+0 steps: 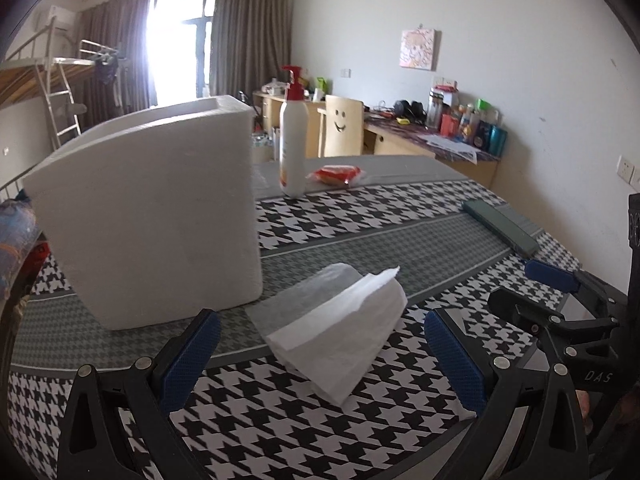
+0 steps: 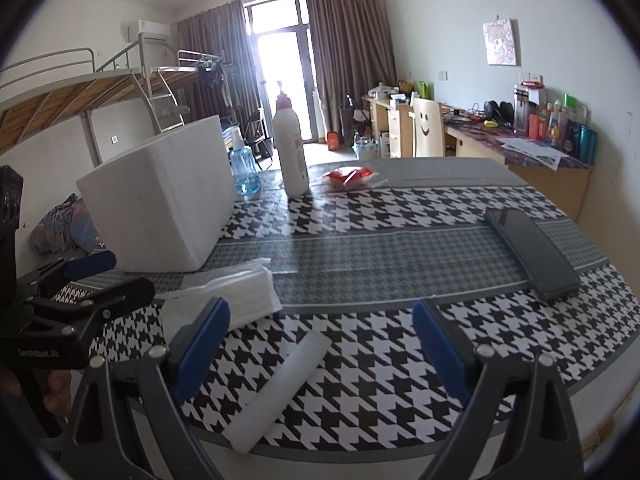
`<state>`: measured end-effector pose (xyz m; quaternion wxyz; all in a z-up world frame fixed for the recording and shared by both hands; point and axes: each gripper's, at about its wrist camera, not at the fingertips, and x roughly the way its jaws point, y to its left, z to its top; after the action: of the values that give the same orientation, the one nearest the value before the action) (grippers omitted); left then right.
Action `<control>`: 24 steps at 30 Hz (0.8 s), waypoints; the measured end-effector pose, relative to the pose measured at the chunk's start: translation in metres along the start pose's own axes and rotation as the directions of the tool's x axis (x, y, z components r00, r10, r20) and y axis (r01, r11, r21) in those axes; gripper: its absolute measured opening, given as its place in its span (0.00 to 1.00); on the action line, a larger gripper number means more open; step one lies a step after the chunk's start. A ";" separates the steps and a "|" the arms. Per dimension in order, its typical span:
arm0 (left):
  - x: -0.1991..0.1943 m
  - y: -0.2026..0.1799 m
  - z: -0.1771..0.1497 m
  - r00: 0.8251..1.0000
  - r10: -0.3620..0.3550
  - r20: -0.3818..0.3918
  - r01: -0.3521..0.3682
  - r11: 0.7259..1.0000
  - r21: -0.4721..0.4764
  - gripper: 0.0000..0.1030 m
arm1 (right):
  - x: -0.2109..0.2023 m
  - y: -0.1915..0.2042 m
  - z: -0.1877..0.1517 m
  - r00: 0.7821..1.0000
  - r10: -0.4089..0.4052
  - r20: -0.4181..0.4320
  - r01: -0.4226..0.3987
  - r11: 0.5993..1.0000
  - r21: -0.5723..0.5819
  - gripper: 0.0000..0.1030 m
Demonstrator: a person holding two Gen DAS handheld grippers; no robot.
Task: Organize soft objects
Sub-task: 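Move both grippers toward the white tissue sheet and white foam roller, then close left gripper on tissue sheet while right gripper descends over foam roller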
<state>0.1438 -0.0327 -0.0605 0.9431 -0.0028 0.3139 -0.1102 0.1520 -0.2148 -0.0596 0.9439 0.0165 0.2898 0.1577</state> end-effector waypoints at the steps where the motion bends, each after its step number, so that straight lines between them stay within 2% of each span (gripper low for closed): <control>1: 0.001 -0.001 0.000 1.000 -0.006 -0.005 0.006 1.000 0.006 0.99 | 0.000 -0.001 -0.001 1.000 0.002 -0.002 -0.002 1.000 0.004 0.92; 5: 0.007 -0.007 0.001 1.000 -0.018 -0.021 0.019 0.999 0.046 0.99 | 0.002 -0.004 -0.003 0.999 0.042 -0.030 -0.042 0.999 0.024 0.92; 10: 0.016 -0.011 0.003 0.999 -0.025 -0.036 0.027 0.997 0.074 0.99 | 0.002 -0.003 -0.008 0.997 0.050 -0.052 -0.050 0.999 0.014 0.92; 15: 0.028 -0.007 0.005 0.996 -0.050 -0.069 0.054 0.997 0.060 0.99 | 0.001 -0.003 -0.011 0.997 0.056 -0.061 -0.056 0.998 0.012 0.92; 24: 0.047 -0.008 0.001 0.987 -0.064 -0.145 0.076 0.994 0.084 0.89 | 0.004 -0.001 -0.018 0.992 0.084 -0.091 -0.083 0.996 0.021 0.92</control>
<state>0.1792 -0.0505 -0.0869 0.9130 0.0362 0.3746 -0.1571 0.1458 -0.2152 -0.0771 0.9220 0.0293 0.3332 0.1951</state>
